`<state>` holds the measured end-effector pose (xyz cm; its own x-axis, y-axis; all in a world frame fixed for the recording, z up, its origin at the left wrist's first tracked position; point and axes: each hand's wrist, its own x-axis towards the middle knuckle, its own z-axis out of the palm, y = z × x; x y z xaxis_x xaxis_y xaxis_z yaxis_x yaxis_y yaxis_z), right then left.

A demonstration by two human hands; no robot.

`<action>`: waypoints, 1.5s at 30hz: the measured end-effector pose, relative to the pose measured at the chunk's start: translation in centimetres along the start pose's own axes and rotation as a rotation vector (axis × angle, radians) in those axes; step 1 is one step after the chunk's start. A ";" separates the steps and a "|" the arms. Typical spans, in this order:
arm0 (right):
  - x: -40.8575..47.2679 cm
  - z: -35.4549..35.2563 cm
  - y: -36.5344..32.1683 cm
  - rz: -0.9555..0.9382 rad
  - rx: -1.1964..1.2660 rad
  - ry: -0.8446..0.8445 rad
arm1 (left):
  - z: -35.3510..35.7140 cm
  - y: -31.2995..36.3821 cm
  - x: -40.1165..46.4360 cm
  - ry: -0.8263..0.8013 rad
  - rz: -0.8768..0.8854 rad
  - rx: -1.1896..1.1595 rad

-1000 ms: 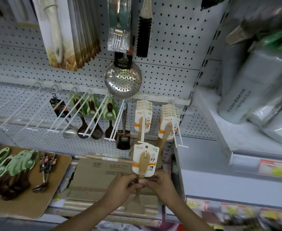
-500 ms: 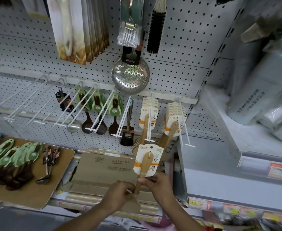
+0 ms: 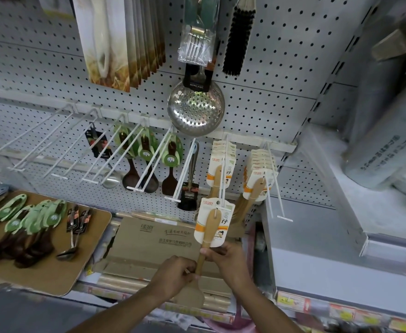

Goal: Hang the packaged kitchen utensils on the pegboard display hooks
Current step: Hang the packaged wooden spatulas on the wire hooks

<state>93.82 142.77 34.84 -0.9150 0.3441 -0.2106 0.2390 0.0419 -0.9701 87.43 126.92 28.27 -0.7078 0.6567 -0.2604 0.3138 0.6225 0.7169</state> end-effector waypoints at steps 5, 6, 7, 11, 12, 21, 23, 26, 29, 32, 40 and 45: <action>0.3 0.0 0.5 -0.014 -0.013 -0.014 | 0.1 -0.3 0.5 -0.014 -0.015 0.008; 0.4 0.0 0.7 -0.012 -0.014 -0.016 | 0.1 -0.4 0.5 -0.020 -0.014 0.012; 0.5 0.0 0.9 -0.008 -0.018 -0.015 | 0.2 -0.6 0.6 -0.024 -0.009 0.018; 0.8 -0.1 1.3 -0.007 -0.026 -0.032 | 0.4 -1.2 0.8 -0.028 -0.001 0.025; 0.9 -0.2 1.4 -0.009 -0.029 -0.035 | 0.4 -1.2 0.9 -0.030 -0.001 0.026; 1.3 -0.7 2.1 -0.021 -0.026 -0.043 | 0.4 -1.3 1.3 -0.021 0.027 0.056; 1.4 -0.7 2.2 -0.010 -0.013 -0.033 | 0.5 -1.3 1.3 -0.024 0.023 0.058; 1.5 -0.7 2.1 0.006 -0.006 -0.027 | 0.6 -1.4 1.3 -0.029 0.011 0.064; 1.8 -0.6 1.9 0.021 0.012 -0.028 | 0.5 -1.2 1.6 -0.022 0.000 0.060; 2.7 -0.6 1.3 0.031 0.008 -0.020 | 0.1 -0.9 2.2 -0.009 -0.011 0.051; 6.3 -1.3 -0.6 0.019 -0.034 -0.025 | -0.9 -0.2 5.3 0.022 -0.072 0.000; 9.0 -1.7 -1.5 0.015 -0.073 0.009 | -1.9 1.2 7.3 0.059 -0.085 -0.002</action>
<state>85.74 147.41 34.59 -0.9083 0.3536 -0.2235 0.2760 0.1050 -0.9554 81.37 131.62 28.44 -0.7676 0.5757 -0.2817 0.2503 0.6739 0.6952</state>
